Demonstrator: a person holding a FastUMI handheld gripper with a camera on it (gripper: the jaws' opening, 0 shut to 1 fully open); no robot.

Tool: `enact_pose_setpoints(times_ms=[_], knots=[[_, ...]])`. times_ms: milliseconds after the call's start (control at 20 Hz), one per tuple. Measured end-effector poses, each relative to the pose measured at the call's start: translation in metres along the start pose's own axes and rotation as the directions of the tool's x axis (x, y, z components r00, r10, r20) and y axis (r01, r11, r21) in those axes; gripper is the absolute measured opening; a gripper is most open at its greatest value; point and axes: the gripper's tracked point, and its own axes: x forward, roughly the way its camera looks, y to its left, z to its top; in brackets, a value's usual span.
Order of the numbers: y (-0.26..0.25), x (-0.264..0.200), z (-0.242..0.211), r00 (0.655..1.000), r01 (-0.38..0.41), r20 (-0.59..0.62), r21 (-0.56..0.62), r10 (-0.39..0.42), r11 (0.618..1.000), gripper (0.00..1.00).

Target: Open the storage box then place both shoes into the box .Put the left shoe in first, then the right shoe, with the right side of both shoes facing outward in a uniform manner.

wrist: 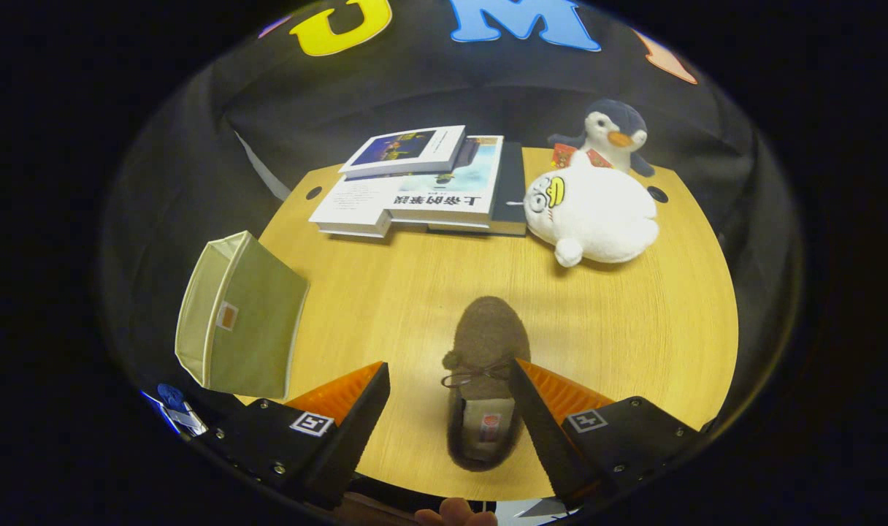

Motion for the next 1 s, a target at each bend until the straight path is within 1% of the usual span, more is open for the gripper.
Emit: enact_pose_setpoints(times_ms=[100,250,500,650,750,800,850,950,1000], knots=[[-0.018,0.006,-0.014,0.999,0.024,-0.028,-0.02,-0.024,1.0,1.0],[-0.049,0.018,-0.037,0.992,0.084,-0.094,-0.06,-0.089,0.995,1.0],[-0.06,0.04,-0.059,0.983,0.109,-0.145,-0.044,-0.114,0.993,1.0],[-0.069,0.056,-0.057,0.978,0.157,-0.135,-0.015,-0.157,0.988,0.99],[-0.071,0.07,-0.06,0.974,0.168,-0.156,-0.006,-0.166,0.986,0.84],[-0.069,0.077,-0.061,0.974,0.157,-0.166,-0.005,-0.156,0.988,0.74],[-0.059,0.08,-0.06,0.978,0.123,-0.171,0.015,-0.119,0.992,0.65],[-0.054,0.078,-0.059,0.978,0.128,-0.167,-0.004,-0.127,0.992,0.23],[-0.062,0.069,-0.052,0.975,0.167,-0.141,-0.029,-0.17,0.985,0.22]])
